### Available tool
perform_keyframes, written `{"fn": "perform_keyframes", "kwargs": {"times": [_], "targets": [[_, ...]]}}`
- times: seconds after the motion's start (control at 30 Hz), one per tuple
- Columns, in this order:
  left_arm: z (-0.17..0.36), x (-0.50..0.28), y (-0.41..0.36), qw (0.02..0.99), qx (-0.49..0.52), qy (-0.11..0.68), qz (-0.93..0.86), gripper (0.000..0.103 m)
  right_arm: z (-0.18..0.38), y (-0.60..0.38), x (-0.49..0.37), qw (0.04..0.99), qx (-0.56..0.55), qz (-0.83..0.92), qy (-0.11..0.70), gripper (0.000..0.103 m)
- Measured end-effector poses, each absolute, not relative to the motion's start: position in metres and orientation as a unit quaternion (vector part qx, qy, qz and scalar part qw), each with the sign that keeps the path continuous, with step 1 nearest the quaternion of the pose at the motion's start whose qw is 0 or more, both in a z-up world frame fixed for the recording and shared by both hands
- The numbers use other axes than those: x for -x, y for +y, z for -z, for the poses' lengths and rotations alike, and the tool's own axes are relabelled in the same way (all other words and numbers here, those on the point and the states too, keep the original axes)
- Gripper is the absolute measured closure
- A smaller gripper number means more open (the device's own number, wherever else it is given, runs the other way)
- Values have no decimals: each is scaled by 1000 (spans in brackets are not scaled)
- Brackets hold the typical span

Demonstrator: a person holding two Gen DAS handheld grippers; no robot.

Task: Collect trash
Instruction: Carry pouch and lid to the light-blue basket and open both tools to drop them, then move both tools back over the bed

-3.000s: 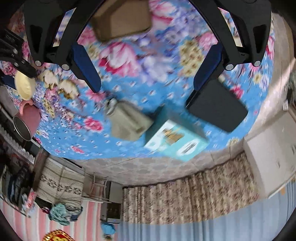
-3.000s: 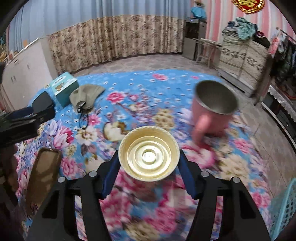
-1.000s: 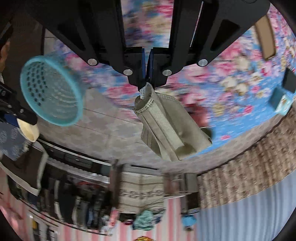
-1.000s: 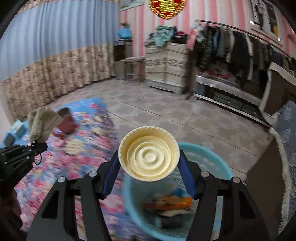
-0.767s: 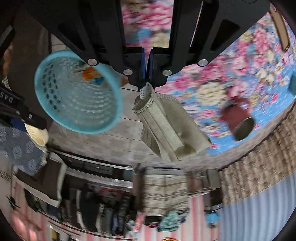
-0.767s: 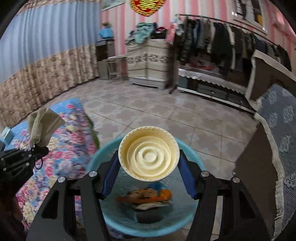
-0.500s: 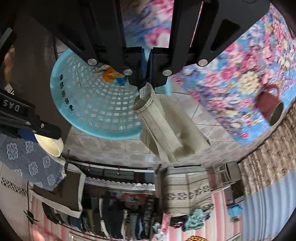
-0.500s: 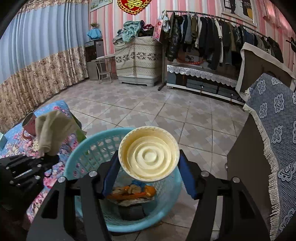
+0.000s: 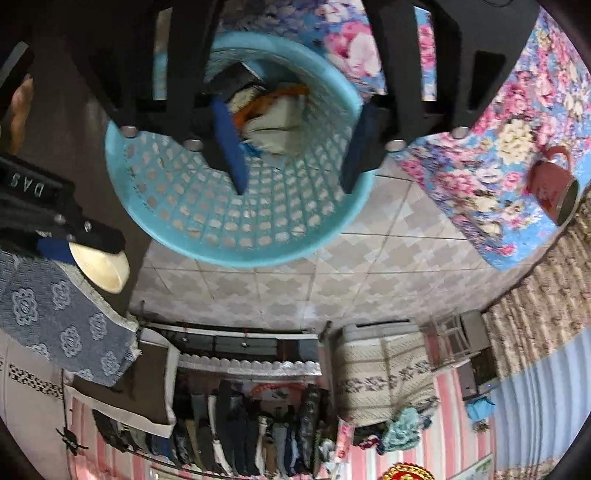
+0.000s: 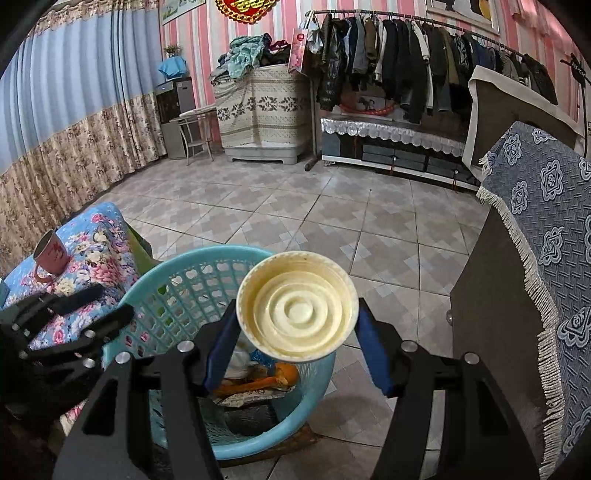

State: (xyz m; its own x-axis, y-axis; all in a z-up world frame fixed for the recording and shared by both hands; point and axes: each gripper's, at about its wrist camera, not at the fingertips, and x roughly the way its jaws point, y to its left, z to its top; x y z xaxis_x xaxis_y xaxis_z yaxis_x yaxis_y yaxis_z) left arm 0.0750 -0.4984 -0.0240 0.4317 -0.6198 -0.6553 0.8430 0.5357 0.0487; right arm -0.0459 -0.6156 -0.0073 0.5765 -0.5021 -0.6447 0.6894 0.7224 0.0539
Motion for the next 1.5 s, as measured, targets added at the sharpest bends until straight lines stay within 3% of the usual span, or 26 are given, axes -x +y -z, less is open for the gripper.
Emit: {"fn": "perform_keyframes", "kwargs": {"times": [0.07, 0.27, 0.6, 0.67, 0.9, 0.97, 1.5], "targets": [[19, -80, -491, 838, -184, 290, 424, 22, 11, -615, 43, 874, -152, 338, 313, 42], [6, -101, -464, 864, -159, 288, 380, 12, 25, -607, 23, 874, -150, 326, 328, 42], [-8, -127, -419, 892, -152, 276, 324, 7, 50, -601, -21, 869, -152, 313, 353, 41], [-12, -131, -414, 895, -143, 277, 320, 5, 51, -602, -28, 867, -155, 312, 357, 24], [-21, -140, -394, 898, -116, 290, 310, 5, 49, -608, -35, 863, -181, 312, 354, 16], [-26, -140, -384, 903, -115, 284, 302, 5, 47, -604, -32, 865, -173, 320, 346, 6], [-44, -119, -278, 924, -85, 270, 255, 5, -4, -521, -23, 901, -142, 310, 269, 4]]}}
